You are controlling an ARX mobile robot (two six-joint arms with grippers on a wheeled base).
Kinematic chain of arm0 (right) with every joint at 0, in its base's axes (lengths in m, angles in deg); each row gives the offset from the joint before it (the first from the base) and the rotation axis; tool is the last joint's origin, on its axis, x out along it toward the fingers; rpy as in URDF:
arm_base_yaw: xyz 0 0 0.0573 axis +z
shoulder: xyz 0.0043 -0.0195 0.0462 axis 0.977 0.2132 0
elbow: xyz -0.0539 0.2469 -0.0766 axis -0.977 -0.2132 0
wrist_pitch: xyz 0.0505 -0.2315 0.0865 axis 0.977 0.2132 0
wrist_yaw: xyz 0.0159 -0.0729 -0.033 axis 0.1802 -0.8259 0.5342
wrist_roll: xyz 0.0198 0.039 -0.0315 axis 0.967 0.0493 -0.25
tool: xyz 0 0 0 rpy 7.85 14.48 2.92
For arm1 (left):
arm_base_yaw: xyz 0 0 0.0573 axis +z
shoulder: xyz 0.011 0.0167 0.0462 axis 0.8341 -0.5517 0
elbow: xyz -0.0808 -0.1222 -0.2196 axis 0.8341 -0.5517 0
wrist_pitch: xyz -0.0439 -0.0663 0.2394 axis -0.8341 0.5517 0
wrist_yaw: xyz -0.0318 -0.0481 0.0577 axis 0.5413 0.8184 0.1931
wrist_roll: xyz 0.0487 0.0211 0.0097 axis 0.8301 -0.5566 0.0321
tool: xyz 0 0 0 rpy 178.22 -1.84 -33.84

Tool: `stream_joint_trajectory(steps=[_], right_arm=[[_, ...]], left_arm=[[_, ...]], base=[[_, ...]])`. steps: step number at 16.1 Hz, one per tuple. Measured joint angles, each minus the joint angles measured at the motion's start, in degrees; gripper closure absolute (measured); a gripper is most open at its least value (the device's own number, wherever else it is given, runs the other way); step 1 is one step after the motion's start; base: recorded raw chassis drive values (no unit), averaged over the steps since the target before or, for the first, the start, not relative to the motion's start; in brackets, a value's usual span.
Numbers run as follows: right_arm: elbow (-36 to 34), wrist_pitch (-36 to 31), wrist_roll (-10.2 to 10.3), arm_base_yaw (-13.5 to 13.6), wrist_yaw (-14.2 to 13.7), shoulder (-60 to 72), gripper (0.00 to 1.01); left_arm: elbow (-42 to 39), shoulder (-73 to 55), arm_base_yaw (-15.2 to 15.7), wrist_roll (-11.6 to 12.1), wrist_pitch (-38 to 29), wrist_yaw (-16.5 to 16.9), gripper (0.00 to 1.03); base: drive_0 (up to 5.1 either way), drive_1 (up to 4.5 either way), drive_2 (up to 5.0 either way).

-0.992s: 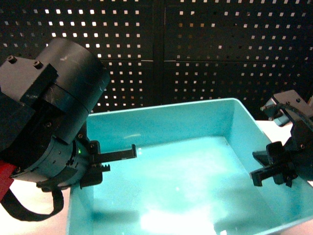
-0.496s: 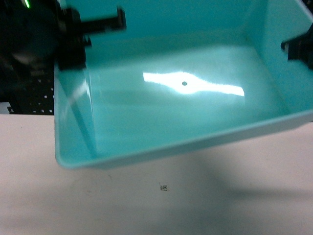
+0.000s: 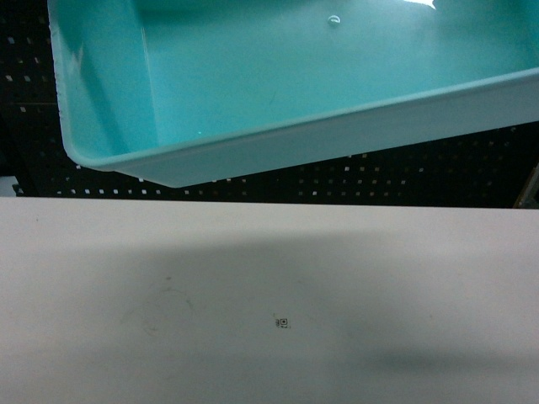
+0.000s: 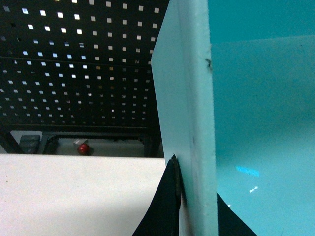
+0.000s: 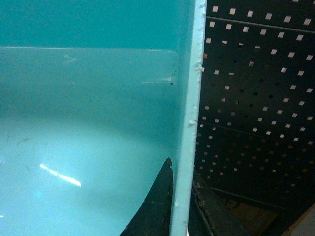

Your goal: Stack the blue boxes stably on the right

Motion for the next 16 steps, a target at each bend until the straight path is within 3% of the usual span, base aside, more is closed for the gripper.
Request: stream_joint_trajectory(steps=[10, 16], right_arm=[[0.0, 0.0, 0.1, 0.0, 0.0, 0.5, 0.94], [0.0, 0.1, 0.2, 0.0, 0.1, 0.5, 0.94]], left_arm=[[-0.3, -0.6, 0.0, 0.0, 0.0, 0.0, 1.01], [-0.3, -0.6, 0.0, 0.0, 0.0, 0.0, 1.01]], base=[[0.0, 0.0, 0.0], [-1.8, -1.84, -1.8]])
